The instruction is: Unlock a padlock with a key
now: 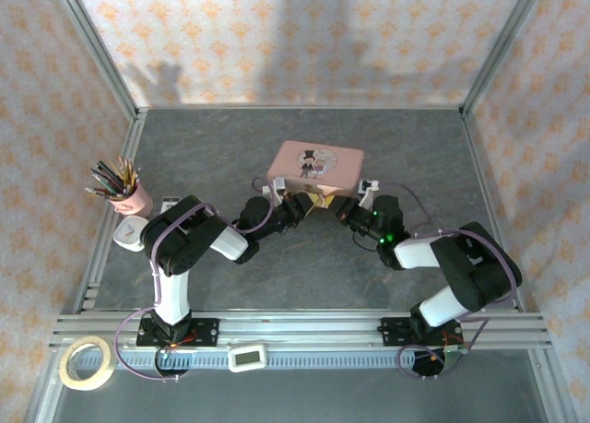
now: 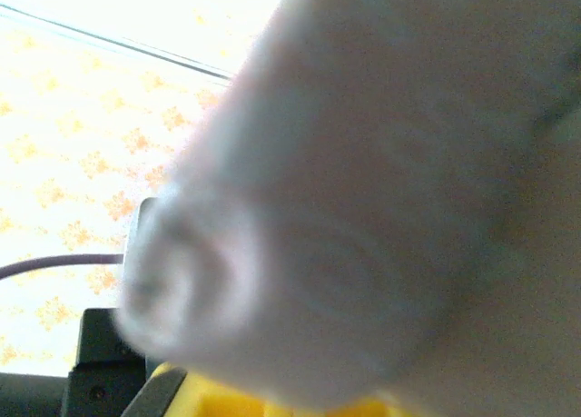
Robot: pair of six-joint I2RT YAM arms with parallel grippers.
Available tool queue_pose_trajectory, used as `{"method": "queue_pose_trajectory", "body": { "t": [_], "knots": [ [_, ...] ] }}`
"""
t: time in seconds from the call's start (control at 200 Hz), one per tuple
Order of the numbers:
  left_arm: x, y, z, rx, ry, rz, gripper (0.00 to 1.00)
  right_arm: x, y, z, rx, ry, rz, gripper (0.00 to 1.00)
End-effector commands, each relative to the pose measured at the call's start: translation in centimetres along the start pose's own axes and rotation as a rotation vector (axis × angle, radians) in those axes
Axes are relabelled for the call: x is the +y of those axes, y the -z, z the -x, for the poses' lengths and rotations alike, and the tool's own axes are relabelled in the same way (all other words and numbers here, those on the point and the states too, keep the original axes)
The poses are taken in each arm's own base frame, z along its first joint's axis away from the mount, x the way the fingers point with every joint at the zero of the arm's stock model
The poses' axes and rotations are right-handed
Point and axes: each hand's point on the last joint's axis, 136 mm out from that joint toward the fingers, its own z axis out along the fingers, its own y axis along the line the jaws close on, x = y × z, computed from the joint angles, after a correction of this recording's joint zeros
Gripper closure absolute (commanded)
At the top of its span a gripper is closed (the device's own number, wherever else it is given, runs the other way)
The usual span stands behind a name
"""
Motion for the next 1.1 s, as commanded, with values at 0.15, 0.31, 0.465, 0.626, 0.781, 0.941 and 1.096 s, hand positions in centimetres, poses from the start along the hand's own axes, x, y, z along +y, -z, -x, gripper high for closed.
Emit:
{"method": "queue_pose_trajectory", "body": {
  "t": [0.15,0.31,0.465,0.626,0.781,0.941,1.096],
  "knots": [
    [-3.8,0.6,-0.7,0.137,-0.107,-0.112,1.0,-1.7,0.2,0.9,-0.054,0.085,-0.11,1.0],
    [-2.5,0.5,-2.8,0.28,-0.17,-0.066,1.0,-2.6,-0.3,1.4,-0.067,0.111,-0.144,1.0],
    [-0.3,1.0,-3.7,0.351,-0.242,0.046,1.0,-3.4,-0.9,1.8,-0.073,0.137,-0.183,1.0],
    [2.8,1.6,-3.7,0.41,-0.342,0.198,1.0,-4.2,-1.0,1.7,-0.066,0.152,-0.215,1.0],
    [5.6,2.1,-2.7,0.428,-0.46,0.364,1.0,-5.3,-0.9,1.6,-0.064,0.163,-0.257,1.0],
    [6.6,2.3,-1.5,0.386,-0.499,0.418,0.89,-5.8,-0.9,1.4,-0.057,0.168,-0.276,1.0],
    [7.1,2.4,-0.3,0.307,-0.482,0.45,0.74,-6.0,-0.9,1.3,-0.049,0.177,-0.28,1.0]
  ]
}}
